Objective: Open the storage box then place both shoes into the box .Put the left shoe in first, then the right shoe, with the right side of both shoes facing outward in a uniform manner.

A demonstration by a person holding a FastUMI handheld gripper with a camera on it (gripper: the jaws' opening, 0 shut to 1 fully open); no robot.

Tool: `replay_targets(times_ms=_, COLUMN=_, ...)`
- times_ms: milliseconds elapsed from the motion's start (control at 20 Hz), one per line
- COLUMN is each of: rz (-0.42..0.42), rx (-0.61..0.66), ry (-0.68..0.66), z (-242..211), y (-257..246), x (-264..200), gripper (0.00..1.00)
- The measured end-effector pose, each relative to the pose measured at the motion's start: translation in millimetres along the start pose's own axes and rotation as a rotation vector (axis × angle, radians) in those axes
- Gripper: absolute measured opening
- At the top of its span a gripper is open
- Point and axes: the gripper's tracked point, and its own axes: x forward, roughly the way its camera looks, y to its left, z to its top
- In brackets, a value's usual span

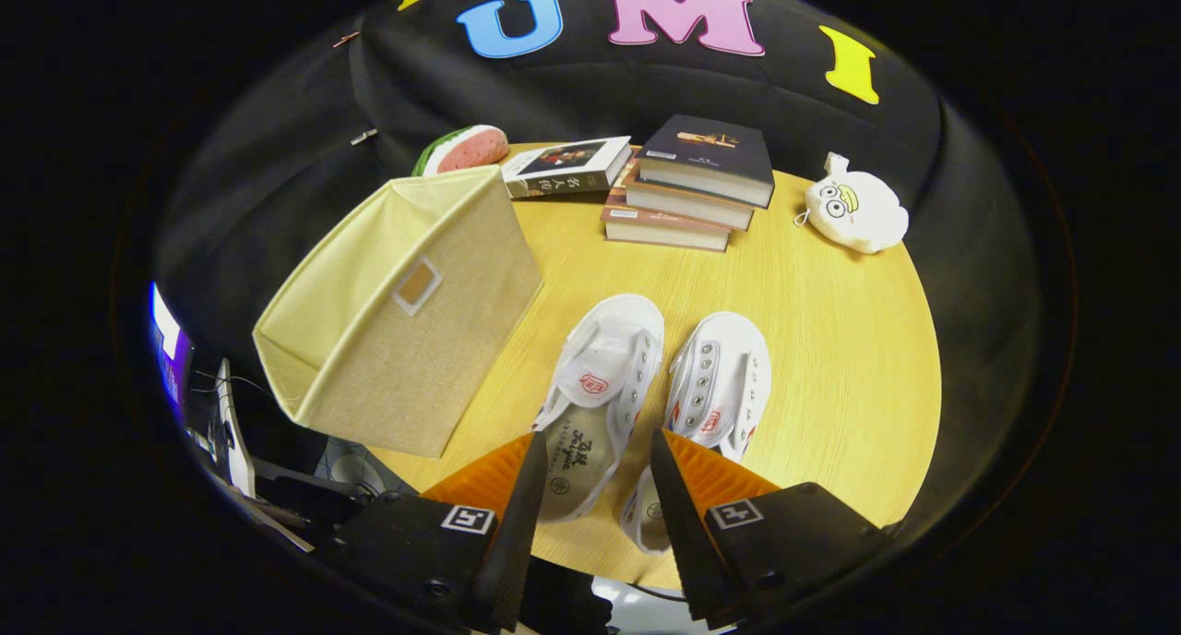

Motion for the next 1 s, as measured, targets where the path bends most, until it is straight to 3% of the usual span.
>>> replay_targets(times_ms=150, rz=-0.027, rx=-0.001, ry=0.026, z=-5.5, y=-7.1, x=23.3, gripper=0.69)
replay_targets(times_ms=350, rz=-0.100, rx=0.102, ry=-0.002, z=-3.2, y=-13.2, x=53.4, gripper=0.48)
replay_targets(times_ms=450, rz=-0.150, rx=0.184, ry=-0.054, z=-1.0, y=-14.2, x=66.1, gripper=0.42)
replay_targets(times_ms=600, rz=-0.179, rx=0.284, ry=-0.121, z=-2.0, y=-16.7, x=80.2, gripper=0.41)
replay_targets(times_ms=850, rz=-0.174, rx=0.340, ry=-0.166, z=2.5, y=-17.0, x=85.1, gripper=0.38)
replay_targets(times_ms=900, rz=-0.181, rx=0.378, ry=-0.158, z=3.6, y=-21.1, x=84.5, gripper=0.34)
replay_targets(times_ms=1000, rz=-0.186, rx=0.459, ry=-0.132, z=4.4, y=-23.0, x=82.7, gripper=0.15)
